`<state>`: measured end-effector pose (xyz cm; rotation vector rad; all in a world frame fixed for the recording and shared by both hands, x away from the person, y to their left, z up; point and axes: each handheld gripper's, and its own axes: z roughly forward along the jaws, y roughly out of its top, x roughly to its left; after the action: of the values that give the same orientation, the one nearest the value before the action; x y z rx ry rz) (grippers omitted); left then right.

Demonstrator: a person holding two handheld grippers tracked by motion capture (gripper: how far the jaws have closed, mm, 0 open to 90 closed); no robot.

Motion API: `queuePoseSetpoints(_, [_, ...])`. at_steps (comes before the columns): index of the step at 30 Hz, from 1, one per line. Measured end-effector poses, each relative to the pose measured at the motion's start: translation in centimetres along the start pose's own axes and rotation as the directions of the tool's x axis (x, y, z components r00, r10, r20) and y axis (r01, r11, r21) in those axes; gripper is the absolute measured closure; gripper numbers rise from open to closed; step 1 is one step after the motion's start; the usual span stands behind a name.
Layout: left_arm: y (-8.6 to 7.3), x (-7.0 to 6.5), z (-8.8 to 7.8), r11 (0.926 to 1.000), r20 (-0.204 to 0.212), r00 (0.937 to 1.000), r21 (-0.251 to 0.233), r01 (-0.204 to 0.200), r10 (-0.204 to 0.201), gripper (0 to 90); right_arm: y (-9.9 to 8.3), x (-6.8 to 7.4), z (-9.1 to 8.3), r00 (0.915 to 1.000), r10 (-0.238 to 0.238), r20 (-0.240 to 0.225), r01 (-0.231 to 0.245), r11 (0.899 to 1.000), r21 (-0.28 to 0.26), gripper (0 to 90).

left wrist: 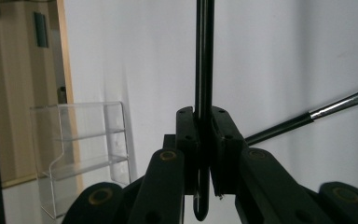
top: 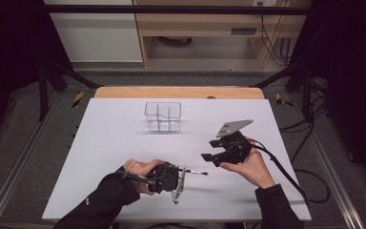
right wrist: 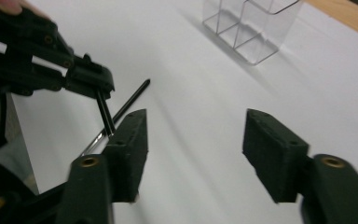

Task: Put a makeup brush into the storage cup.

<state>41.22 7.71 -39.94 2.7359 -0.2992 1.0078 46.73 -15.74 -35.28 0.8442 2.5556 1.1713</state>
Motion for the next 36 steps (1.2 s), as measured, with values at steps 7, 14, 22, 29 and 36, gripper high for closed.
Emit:
queuePoseSetpoints(7, [-1.3,0.3,0.0,0.9952,0.022,0.9950,-0.002,0.098,-0.098,83.3,-0.9,-0.9,-1.0,0.9951,0.086,0.050,-0.082,0.994,-0.077,23.7])
queuePoseSetpoints(14, [-2.3,0.3,0.0,0.9831,0.038,0.9825,-0.010,0.183,-0.182,83.4,-1.8,-1.1,-1.5,0.9896,0.129,0.063,-0.120,0.985,-0.122,17.5])
queuePoseSetpoints(22, [-3.4,0.1,0.0,0.9547,0.051,0.9543,-0.029,0.296,-0.295,83.4,-2.6,-1.0,-2.1,0.9859,0.151,0.072,-0.134,0.972,-0.194,14.6])
queuePoseSetpoints(29, [-3.9,0.0,0.2,0.9087,0.074,0.9108,-0.073,0.411,-0.406,83.4,-3.6,-0.9,-2.0,0.9818,0.183,0.051,-0.166,0.958,-0.235,13.4])
queuePoseSetpoints(36, [-3.9,0.0,0.2,0.8494,0.064,0.8587,-0.126,0.512,-0.508,83.4,-4.3,-0.9,-2.0,0.9757,0.217,0.030,-0.200,0.938,-0.283,13.2])
